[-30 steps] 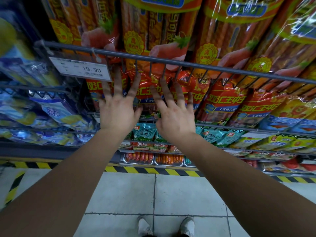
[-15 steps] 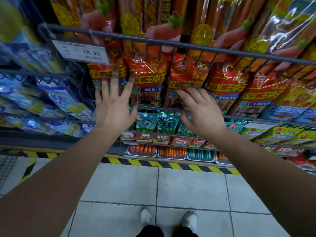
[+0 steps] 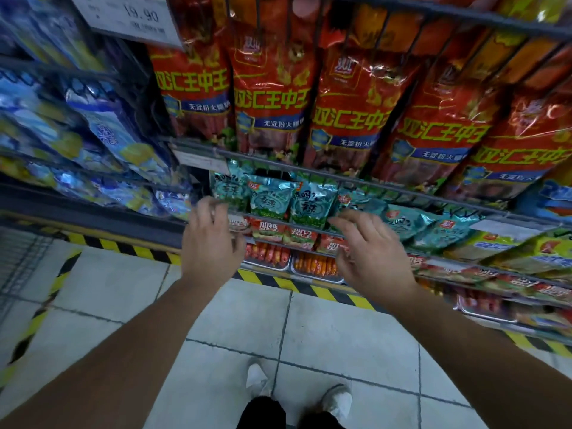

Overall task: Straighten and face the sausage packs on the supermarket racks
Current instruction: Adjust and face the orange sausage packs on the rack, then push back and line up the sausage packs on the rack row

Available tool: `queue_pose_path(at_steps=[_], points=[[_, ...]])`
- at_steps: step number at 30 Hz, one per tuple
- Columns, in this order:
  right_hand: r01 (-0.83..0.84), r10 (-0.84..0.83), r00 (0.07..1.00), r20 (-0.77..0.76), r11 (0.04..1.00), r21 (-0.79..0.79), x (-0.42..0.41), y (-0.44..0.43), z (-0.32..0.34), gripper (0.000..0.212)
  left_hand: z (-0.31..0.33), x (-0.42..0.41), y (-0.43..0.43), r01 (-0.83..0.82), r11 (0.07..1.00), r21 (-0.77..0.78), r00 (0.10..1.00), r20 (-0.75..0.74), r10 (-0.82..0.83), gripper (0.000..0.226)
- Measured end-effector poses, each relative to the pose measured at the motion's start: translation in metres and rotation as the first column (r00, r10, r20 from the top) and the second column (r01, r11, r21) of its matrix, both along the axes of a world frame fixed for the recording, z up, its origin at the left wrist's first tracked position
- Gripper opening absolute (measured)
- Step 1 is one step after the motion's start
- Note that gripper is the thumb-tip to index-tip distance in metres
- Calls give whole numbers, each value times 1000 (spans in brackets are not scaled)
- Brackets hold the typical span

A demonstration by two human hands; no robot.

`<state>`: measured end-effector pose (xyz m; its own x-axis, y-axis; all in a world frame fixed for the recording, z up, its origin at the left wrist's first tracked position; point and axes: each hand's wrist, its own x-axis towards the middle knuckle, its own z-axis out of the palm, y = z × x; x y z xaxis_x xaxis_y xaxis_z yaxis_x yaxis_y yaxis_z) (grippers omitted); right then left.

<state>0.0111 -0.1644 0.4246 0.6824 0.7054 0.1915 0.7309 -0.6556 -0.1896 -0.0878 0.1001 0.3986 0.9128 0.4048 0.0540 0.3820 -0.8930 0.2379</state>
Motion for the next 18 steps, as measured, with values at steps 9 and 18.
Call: queue_pose_path(at_steps=[9,18], points=[[-118,121,992,42,991,-60,4,67,-97,60,-93,33,17,57,996,-71,998,20,-55,67],[-127,138,927,349,990,-56,40,119,-178,78,-157,85,47,119,942,313,948,245,-201,78]])
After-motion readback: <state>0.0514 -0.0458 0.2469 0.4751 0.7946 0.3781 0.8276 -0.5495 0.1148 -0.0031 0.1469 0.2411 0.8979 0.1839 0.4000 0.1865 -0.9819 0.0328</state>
